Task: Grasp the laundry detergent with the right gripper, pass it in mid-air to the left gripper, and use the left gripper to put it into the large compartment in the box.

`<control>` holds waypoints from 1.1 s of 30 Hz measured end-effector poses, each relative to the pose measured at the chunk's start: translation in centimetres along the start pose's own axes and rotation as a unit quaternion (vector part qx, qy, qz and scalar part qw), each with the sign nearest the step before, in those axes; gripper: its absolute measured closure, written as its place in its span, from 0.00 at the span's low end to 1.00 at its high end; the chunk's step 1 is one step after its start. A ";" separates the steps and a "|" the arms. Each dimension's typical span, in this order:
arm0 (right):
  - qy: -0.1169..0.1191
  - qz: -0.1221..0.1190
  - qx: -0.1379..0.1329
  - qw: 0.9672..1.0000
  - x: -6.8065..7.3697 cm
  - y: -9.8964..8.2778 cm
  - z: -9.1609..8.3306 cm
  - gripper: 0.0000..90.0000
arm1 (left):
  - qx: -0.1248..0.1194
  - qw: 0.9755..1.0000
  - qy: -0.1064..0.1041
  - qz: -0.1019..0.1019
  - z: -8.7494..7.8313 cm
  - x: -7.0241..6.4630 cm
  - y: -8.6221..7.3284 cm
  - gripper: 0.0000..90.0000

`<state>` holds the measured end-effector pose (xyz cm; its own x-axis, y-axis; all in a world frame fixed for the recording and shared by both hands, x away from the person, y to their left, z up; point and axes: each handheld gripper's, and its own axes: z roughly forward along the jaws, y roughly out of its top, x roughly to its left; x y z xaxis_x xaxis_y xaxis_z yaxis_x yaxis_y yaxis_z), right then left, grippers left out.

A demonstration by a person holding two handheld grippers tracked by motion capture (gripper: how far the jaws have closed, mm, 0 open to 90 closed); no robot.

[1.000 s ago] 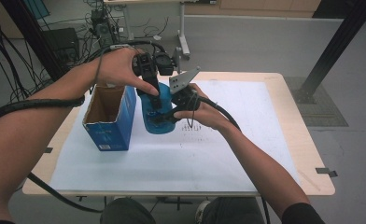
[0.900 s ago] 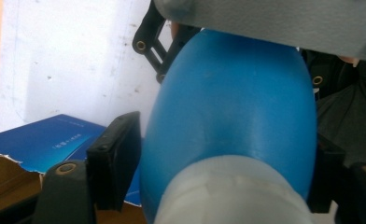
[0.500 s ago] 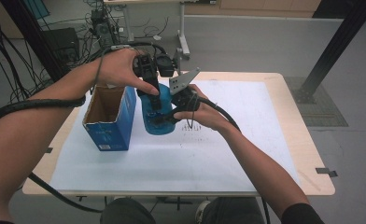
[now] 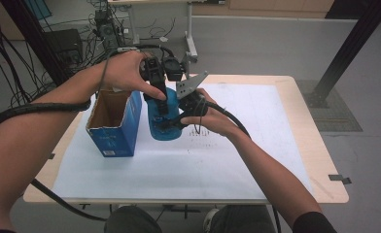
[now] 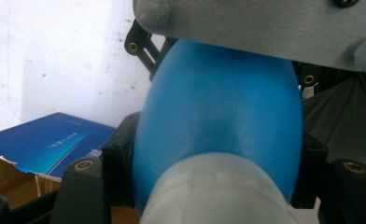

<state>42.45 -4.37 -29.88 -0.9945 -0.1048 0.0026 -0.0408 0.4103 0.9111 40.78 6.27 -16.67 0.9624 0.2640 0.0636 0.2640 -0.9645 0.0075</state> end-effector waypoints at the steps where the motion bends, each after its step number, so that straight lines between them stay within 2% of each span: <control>1: 0.000 0.000 0.000 1.000 0.0 0.0 0.0 0.48 | 0.000 1.000 0.000 0.000 0.0 0.0 0.0 0.40; 15: -0.004 0.000 0.003 1.000 -0.1 -0.1 0.0 0.48 | 0.000 1.000 0.005 0.002 0.1 0.0 0.1 0.40; 23: -0.003 -0.001 0.009 1.000 0.0 -0.2 0.0 0.47 | 0.010 1.000 0.000 0.003 0.3 -0.1 0.1 0.40; 33: -0.002 0.001 0.006 1.000 0.0 -0.2 0.0 0.47 | 0.007 1.000 -0.002 0.002 0.2 -0.1 0.1 0.41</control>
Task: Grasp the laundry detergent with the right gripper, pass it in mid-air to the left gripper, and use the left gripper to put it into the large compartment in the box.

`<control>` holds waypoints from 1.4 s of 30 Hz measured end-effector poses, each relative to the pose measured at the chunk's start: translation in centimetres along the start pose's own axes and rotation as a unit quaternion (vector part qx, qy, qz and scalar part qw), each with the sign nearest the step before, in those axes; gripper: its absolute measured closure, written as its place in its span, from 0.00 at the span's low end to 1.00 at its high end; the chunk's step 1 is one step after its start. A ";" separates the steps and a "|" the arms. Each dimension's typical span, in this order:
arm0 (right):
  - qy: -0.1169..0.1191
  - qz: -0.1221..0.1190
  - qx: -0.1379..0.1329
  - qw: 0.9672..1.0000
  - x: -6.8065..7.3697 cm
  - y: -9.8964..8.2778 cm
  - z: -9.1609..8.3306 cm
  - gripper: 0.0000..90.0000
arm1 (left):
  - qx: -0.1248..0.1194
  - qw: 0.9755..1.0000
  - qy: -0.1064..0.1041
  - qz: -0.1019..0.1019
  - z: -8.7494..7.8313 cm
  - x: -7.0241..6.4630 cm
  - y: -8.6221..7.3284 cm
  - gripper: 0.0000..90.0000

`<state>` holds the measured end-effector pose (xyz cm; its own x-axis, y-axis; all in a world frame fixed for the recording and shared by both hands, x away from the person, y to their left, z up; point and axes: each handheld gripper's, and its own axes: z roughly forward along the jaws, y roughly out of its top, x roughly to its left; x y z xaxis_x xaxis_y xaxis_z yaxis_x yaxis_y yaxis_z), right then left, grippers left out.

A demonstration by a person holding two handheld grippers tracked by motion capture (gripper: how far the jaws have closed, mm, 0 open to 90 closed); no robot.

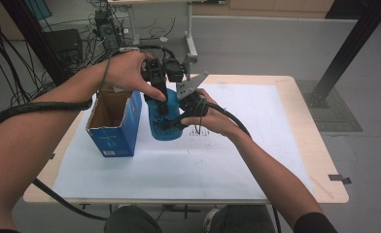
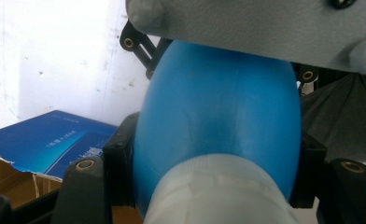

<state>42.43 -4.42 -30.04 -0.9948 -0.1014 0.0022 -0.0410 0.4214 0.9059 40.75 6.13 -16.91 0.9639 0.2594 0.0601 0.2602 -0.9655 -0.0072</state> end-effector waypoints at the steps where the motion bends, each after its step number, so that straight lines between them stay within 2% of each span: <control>1: 0.000 0.000 0.000 1.000 0.0 0.0 0.0 0.47 | 0.002 1.000 0.000 0.000 0.0 0.0 0.0 0.41; 24: -0.013 0.000 0.002 1.000 -0.2 -0.2 -0.3 0.46 | 0.003 1.000 0.003 -0.002 0.0 0.0 0.4 0.41; 42: -0.012 0.001 -0.001 1.000 -0.1 -0.1 -0.3 0.46 | 0.001 1.000 0.006 -0.005 -0.2 -0.2 0.3 0.41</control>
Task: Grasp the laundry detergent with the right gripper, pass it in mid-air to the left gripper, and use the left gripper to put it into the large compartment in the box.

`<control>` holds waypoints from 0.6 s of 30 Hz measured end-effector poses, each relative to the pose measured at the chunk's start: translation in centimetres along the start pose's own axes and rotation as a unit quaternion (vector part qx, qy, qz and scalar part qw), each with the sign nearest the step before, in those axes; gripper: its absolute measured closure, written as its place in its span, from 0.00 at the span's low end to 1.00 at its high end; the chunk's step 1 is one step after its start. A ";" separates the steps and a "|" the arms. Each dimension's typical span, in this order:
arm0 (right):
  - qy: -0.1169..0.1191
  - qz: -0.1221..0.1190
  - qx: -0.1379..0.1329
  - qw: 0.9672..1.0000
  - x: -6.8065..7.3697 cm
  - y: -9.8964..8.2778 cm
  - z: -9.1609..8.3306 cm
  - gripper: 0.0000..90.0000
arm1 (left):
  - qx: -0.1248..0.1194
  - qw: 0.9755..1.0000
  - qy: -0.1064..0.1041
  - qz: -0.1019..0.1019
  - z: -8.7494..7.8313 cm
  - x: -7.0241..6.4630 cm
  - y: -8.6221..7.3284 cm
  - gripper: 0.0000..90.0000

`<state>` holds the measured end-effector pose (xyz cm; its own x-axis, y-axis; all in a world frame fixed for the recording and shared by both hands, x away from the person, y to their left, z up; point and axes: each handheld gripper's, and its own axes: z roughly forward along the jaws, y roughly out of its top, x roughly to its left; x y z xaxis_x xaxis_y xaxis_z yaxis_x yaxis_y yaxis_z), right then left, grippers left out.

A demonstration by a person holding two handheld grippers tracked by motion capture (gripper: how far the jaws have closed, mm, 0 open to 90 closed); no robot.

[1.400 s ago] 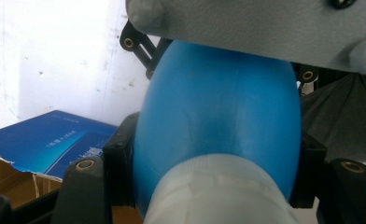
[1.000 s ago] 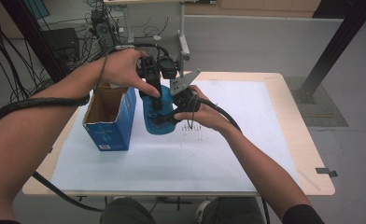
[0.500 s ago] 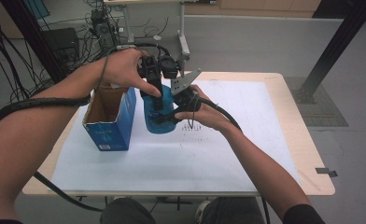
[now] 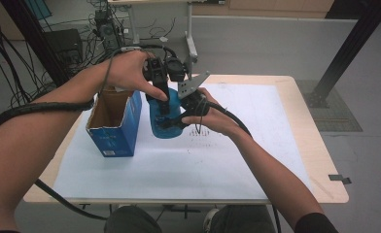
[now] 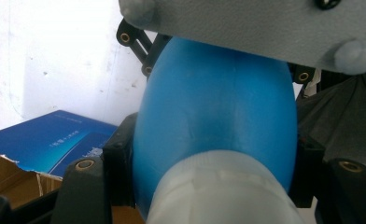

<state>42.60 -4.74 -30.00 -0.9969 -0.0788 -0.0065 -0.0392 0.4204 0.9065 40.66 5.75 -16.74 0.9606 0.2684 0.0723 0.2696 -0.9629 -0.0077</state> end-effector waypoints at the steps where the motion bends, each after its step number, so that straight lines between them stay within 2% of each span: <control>1: 0.000 0.000 0.000 1.000 0.0 0.0 0.0 0.46 | 0.000 1.000 0.000 0.000 0.0 0.0 0.0 0.41; 18: 0.000 0.009 0.003 1.000 0.1 0.1 -0.3 0.45 | -0.001 1.000 -0.003 0.000 -0.3 -0.2 0.1 0.41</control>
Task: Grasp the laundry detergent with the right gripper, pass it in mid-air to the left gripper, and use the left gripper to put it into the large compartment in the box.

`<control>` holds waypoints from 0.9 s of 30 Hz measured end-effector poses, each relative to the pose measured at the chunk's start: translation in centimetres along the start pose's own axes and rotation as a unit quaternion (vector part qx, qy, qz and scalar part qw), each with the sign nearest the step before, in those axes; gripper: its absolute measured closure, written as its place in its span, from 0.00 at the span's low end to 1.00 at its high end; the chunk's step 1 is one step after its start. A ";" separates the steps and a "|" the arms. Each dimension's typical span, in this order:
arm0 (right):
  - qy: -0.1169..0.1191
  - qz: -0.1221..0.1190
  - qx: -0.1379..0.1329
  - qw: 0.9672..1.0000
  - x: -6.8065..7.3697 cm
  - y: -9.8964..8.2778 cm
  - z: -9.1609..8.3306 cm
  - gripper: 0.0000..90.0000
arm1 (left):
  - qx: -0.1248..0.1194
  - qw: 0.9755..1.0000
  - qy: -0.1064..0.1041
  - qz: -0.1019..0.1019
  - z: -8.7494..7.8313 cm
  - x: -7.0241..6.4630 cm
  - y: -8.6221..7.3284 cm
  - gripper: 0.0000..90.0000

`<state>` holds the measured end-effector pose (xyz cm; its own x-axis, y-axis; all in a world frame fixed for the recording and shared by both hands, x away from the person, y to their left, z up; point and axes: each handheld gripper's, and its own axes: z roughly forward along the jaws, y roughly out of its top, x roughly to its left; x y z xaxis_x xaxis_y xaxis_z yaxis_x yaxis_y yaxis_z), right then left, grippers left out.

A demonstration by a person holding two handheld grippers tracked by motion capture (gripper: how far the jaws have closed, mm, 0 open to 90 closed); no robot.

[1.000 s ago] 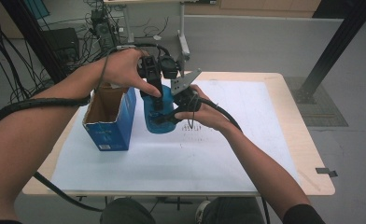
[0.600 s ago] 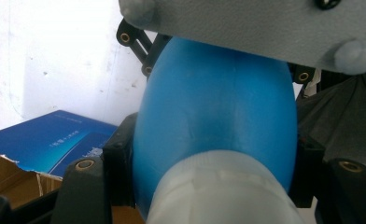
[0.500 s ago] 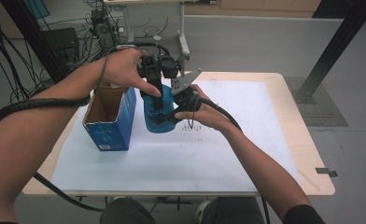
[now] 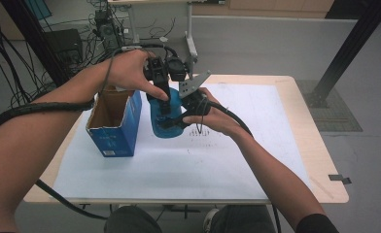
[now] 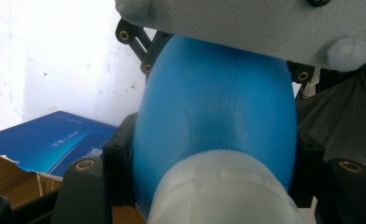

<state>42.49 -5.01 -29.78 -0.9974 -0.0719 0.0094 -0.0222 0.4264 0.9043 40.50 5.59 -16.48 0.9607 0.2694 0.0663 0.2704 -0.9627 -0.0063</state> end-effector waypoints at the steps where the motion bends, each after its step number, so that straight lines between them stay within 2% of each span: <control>1: 0.003 0.001 0.000 1.000 0.1 0.0 0.0 0.45 | 0.000 1.000 0.000 0.000 0.0 0.0 0.0 0.41; 27: -0.003 -0.003 -0.004 1.000 0.1 0.1 0.1 0.42 | -0.002 1.000 -0.006 -0.010 -0.2 0.2 -0.1 0.41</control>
<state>42.39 -4.90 -29.67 -0.9976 -0.0694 0.0024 -0.0268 0.4181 0.9080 40.65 5.77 -16.29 0.9557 0.2891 0.0551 0.2896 -0.9572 -0.0005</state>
